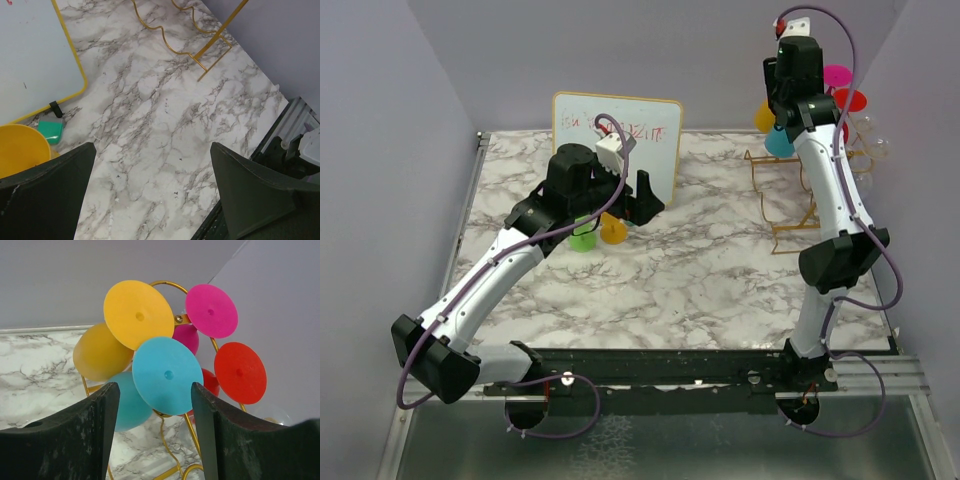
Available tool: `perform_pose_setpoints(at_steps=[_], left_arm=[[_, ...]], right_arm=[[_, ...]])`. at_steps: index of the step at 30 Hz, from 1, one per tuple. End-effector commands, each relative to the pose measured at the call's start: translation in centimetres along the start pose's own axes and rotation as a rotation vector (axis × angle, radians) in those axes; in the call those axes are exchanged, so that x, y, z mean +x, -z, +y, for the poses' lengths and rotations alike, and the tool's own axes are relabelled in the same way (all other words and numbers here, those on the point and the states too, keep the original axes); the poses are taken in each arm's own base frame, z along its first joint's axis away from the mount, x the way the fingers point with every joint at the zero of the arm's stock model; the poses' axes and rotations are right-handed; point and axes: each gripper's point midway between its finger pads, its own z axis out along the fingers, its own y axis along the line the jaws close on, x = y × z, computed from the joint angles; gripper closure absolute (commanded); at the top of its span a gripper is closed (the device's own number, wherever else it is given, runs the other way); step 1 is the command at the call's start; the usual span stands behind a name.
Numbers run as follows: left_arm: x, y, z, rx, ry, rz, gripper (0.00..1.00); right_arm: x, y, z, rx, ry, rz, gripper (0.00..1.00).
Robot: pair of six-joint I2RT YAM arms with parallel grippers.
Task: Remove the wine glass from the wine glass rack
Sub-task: Pick up the wine glass from the wine rack.
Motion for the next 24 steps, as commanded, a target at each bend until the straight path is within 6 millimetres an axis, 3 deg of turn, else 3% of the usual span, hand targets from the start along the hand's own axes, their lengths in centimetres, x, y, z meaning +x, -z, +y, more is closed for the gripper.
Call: perform_pose_setpoints(at_steps=[1,6,24], left_arm=[[-1.3,0.8,-0.6,0.004,-0.027,-0.026,0.01],[-1.1,0.8,-0.6,0.005,-0.02,-0.023,0.01],[-1.0,0.9,-0.6,0.003,-0.01,-0.022,0.01]], right_arm=[[1.3,-1.0,0.5,-0.018,0.004,0.042,0.36],[1.9,-1.5,0.4,-0.025,-0.002,0.062,0.4],[0.9,-2.7,0.0,-0.015,0.005,0.02,0.48]])
